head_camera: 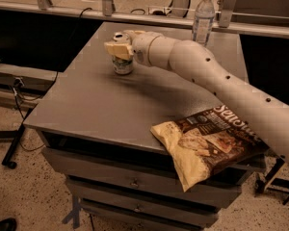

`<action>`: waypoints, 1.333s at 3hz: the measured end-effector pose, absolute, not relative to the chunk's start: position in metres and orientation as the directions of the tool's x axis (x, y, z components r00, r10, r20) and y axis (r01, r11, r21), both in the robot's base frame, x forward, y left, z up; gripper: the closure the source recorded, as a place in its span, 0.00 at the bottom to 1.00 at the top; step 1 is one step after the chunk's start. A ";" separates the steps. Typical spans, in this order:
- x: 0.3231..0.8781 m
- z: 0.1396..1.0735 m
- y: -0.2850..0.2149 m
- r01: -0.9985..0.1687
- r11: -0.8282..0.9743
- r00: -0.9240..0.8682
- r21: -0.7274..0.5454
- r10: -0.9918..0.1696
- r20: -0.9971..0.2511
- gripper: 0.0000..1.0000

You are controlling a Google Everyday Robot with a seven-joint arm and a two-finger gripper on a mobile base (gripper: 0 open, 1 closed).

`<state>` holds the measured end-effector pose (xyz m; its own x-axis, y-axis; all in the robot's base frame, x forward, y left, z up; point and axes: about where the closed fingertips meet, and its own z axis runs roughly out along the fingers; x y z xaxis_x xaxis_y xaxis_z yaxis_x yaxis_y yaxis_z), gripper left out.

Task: Place 7up can upright

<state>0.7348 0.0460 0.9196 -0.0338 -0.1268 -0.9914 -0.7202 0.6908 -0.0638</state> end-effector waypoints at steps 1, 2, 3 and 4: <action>0.721 0.916 0.043 -0.723 0.687 -0.023 -0.067 -0.121 -0.992 0.00; 0.705 0.913 0.017 -0.732 0.680 -0.028 -0.043 -0.094 -0.995 0.00; 0.679 0.922 -0.038 -0.726 0.686 -0.052 -0.048 -0.123 -0.991 0.00; 0.644 0.946 -0.107 -0.687 0.722 -0.089 -0.081 -0.194 -0.977 0.00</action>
Offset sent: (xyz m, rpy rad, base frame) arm -0.0617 -0.0813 -0.0118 0.0545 0.0245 0.0504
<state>0.6438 -0.1071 0.9455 -0.0888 -0.1937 -0.9770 -0.6869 0.7222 -0.0807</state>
